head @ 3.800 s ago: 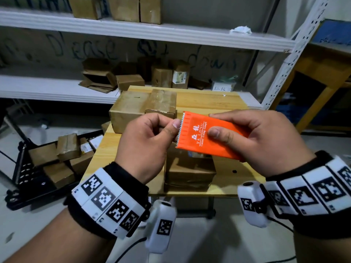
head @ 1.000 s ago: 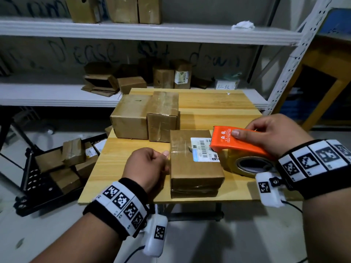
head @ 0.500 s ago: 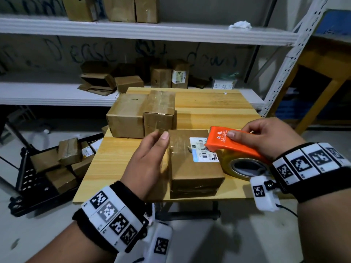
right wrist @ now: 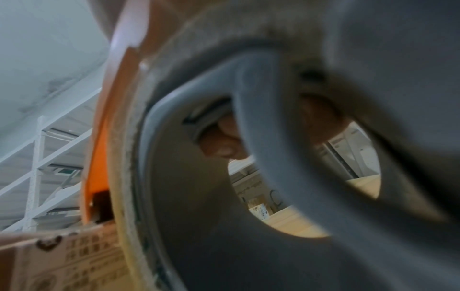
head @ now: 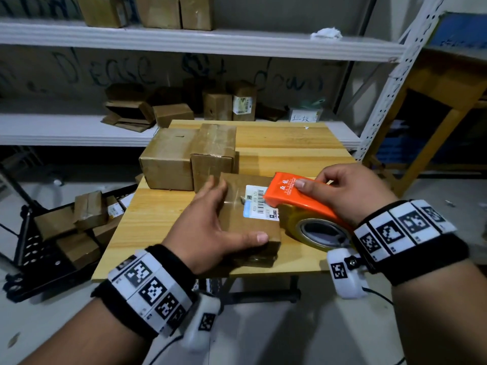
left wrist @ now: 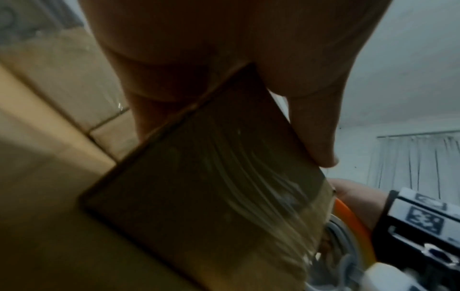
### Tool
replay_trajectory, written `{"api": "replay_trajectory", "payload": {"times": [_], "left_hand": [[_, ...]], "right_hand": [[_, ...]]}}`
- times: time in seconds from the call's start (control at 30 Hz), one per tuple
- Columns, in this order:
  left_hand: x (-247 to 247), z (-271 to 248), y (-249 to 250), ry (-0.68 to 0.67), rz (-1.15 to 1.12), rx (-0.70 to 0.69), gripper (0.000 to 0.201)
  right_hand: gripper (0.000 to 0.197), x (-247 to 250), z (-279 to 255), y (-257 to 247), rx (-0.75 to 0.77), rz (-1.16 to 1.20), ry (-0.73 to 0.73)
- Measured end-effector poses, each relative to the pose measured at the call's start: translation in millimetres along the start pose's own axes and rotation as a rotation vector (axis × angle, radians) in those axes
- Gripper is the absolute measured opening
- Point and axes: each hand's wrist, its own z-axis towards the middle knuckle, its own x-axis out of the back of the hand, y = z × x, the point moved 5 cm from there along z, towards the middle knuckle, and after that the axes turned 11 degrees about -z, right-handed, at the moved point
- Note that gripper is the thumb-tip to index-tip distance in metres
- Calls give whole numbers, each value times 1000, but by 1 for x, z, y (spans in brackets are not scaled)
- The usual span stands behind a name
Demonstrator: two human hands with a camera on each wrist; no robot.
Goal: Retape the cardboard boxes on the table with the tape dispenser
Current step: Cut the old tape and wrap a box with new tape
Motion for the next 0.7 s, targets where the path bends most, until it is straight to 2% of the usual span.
{"api": "replay_trajectory", "payload": {"times": [0.13, 0.17, 0.27, 0.33, 0.7], "left_hand": [[17, -8, 19, 87, 145, -98, 110], [14, -11, 21, 75, 206, -89, 109], [1, -16, 22, 55, 437, -31, 131], [-1, -14, 17, 86, 544, -3, 132], [6, -8, 16, 95, 584, 9, 120]], "right_hand": [[56, -8, -3, -8, 19, -39, 15], [58, -11, -3, -8, 17, -32, 12], [61, -14, -2, -9, 14, -15, 20], [61, -14, -4, -9, 7, -17, 15], [56, -10, -17, -3, 27, 37, -94]]}}
